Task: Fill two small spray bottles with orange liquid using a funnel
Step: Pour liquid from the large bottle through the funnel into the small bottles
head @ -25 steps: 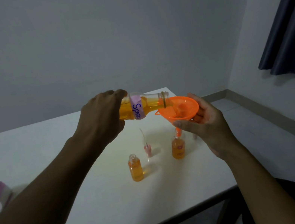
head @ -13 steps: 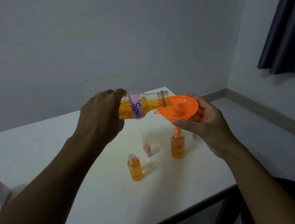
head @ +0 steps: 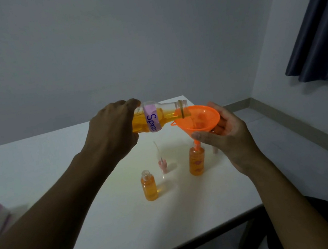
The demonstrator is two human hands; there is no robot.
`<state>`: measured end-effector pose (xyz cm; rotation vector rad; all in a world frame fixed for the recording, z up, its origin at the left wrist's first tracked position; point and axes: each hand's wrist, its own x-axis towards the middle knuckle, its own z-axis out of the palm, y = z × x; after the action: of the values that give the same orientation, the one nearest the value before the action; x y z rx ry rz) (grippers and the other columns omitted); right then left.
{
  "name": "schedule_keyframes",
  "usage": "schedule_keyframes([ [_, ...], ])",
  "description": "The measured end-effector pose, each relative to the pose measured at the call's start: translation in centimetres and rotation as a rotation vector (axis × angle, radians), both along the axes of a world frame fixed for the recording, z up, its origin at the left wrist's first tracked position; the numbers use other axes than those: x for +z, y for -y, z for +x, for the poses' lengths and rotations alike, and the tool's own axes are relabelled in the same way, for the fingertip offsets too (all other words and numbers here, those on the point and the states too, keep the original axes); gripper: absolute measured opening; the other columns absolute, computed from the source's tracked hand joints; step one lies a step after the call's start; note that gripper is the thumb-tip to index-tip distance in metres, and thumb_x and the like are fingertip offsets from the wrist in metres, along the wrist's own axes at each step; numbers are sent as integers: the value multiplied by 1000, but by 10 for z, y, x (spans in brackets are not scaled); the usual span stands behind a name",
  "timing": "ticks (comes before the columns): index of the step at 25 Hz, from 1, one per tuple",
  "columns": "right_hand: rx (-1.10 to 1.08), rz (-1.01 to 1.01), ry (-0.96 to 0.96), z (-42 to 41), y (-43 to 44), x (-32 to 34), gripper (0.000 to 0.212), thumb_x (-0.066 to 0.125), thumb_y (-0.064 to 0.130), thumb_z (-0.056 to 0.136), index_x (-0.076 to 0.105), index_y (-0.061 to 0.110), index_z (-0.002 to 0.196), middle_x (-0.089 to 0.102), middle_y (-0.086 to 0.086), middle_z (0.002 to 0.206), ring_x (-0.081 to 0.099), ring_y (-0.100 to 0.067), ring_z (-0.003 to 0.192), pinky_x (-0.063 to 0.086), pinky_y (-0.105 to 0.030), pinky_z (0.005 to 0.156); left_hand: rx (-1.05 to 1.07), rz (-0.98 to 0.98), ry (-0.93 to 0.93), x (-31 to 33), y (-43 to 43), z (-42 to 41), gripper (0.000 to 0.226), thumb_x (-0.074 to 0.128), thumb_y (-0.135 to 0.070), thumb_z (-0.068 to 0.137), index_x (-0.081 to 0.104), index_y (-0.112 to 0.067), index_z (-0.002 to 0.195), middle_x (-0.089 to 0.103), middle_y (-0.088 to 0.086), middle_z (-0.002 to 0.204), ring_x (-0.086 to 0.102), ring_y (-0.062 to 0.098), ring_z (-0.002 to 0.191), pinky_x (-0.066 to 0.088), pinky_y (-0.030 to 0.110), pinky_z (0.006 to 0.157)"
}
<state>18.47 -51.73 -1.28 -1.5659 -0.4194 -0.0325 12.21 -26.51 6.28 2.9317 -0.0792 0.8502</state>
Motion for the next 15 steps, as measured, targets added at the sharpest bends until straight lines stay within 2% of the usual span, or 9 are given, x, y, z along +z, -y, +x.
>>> schedule_keyframes([
  [9, -56, -23, 29, -3, -3, 2, 96, 92, 36, 63, 42, 34, 145, 56, 4, 140, 60, -17, 123, 58, -35, 92, -13, -177, -20, -20, -1, -4, 60, 79, -18, 68, 55, -18, 123, 69, 8, 103, 65, 30, 81, 57, 43, 68],
  [15, -88, -49, 42, -4, -5, 3, 98, 92, 44, 60, 42, 35, 145, 55, 5, 141, 58, -17, 124, 57, -35, 93, 25, -300, -5, -30, -6, -15, 57, 81, -17, 67, 59, -17, 119, 71, 8, 95, 66, 27, 77, 57, 39, 65],
])
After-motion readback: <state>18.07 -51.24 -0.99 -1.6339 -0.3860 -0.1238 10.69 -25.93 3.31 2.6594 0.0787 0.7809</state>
